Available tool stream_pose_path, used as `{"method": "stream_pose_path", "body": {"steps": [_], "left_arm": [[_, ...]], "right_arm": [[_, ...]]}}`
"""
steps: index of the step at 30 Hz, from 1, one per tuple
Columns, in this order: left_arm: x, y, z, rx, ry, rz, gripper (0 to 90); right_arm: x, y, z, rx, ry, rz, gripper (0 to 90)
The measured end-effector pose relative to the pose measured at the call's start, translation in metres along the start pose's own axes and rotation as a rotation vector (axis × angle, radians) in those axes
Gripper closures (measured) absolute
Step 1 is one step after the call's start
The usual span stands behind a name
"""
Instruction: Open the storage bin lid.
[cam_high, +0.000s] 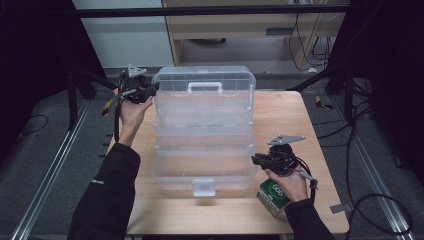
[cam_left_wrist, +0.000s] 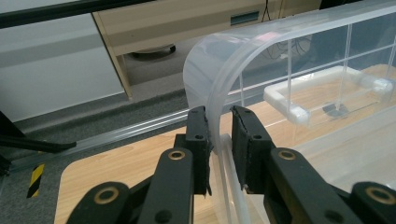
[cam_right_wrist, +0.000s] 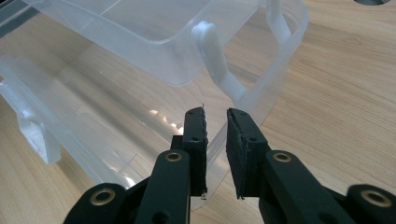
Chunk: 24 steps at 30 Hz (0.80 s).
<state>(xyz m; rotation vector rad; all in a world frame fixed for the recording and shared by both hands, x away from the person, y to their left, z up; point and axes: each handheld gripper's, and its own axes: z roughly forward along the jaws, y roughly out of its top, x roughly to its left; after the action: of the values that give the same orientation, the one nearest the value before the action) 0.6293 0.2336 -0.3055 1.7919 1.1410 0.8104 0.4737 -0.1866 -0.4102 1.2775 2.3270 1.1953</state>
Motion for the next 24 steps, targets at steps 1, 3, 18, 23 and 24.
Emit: {"method": "stream_pose_path", "body": {"steps": [1,3,18,23,24], "left_arm": [[0.001,0.0,0.002,0.002,-0.001,-0.001,76.8],[0.002,0.001,0.006,0.004,-0.004,-0.006,76.9],[0.007,0.003,0.031,0.038,0.007,-0.031,76.7],[0.011,0.001,0.04,0.038,0.003,-0.05,76.7],[0.011,0.0,0.042,0.038,0.002,-0.053,76.8]], "right_arm": [[0.0,0.0,0.0,0.0,0.003,0.001,77.8],[0.0,0.0,0.0,-0.003,0.002,-0.005,77.8],[-0.001,0.0,0.0,-0.002,0.008,-0.005,77.6],[-0.001,0.0,0.0,-0.004,0.007,-0.009,77.6],[-0.001,0.0,0.0,-0.003,0.006,-0.008,77.6]]}}
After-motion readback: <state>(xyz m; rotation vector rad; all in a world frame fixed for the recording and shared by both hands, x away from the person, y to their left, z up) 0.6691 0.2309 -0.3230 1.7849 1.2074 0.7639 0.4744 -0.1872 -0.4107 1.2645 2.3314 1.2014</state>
